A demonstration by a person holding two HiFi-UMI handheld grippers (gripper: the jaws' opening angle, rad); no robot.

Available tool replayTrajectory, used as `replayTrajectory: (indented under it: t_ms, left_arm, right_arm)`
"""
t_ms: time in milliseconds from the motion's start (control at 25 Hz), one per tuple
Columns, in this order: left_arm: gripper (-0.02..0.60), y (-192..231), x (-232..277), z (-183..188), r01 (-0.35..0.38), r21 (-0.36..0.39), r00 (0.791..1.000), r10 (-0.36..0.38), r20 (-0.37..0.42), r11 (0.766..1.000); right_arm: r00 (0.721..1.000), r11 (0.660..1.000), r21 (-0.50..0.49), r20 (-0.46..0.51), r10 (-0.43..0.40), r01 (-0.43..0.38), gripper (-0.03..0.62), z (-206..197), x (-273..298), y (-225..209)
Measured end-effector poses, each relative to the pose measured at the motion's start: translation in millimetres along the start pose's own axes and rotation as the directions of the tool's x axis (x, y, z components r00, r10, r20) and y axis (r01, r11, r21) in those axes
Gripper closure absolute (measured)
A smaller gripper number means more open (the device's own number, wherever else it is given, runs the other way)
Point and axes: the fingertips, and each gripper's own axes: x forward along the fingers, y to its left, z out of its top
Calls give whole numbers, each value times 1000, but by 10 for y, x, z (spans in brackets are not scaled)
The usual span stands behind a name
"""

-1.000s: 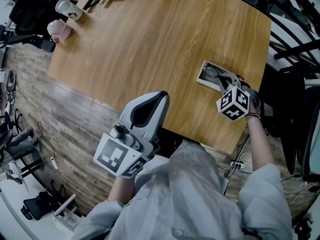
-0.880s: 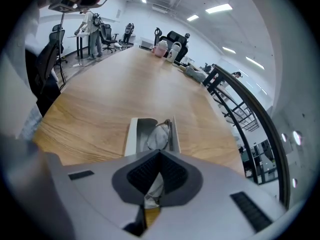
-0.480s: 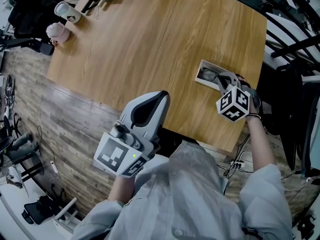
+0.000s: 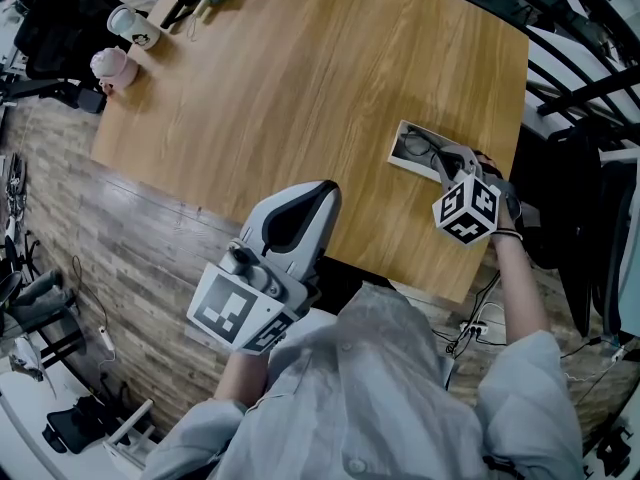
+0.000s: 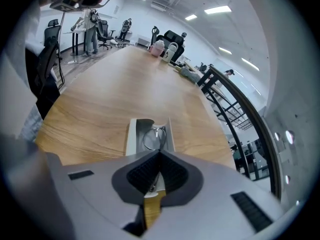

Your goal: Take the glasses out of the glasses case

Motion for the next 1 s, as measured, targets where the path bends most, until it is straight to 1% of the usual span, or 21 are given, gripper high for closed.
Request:
replayTrajectory:
  t_ms: [280,320,360,400,560,760,1000]
  left_arm:
    - [578,40,-9,-4,-14,-4,1000,14,-3,1000]
    - [578,55,-11,-6,-17,-5,1000,17,-4,1000]
    - [578,69,-13,-8,-21,-7,1000,21,-5,1000]
    - [578,81,-15,-10,-25,-7,1000,25,-5,1000]
    - [578,104,-20,-23,-38,-9,999,38,-4,999]
    - [578,119,-14,-31,-51,-10,999,51,0,999]
    - [578,157,-7,-44,-63,-11,998,63,-4,998]
  right_arm:
    - [998,996,66,-24,59,-57,592,-82,168,56]
    - [997,995,72,-26,69,-67,583,-83,196,59]
    - [996,994,78,-27,80,-78,546,-81,222,62]
    - [996,993,83,-27,90,-87,531,-78,244,62]
    - [994,990,90,-26,109,-106,533,-66,308,51]
    - [988,985,92,-37,152,-148,533,-92,390,80]
    - [979,972,133,-26,200,-195,534,-84,445,79]
